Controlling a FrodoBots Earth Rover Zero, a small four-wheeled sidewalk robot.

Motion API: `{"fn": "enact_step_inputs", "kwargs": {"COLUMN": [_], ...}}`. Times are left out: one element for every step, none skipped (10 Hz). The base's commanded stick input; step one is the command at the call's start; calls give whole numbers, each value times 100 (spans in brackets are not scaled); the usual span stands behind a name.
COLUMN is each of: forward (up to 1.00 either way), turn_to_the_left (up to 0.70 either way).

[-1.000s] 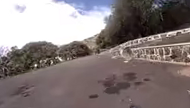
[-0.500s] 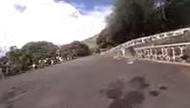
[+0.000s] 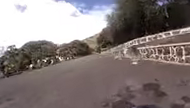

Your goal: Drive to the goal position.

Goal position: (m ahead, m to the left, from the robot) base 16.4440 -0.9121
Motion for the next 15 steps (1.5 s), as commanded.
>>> {"fn": "enact_step_inputs", "kwargs": {"forward": [85, 85, 85, 85, 85, 85, 85, 85, 85, 85, 85, 85, 85, 85, 85], "turn_to_the_left": [0, 0, 0, 0, 0, 0, 0, 0, 0, 0, 0, 0, 0, 0, 0]}}
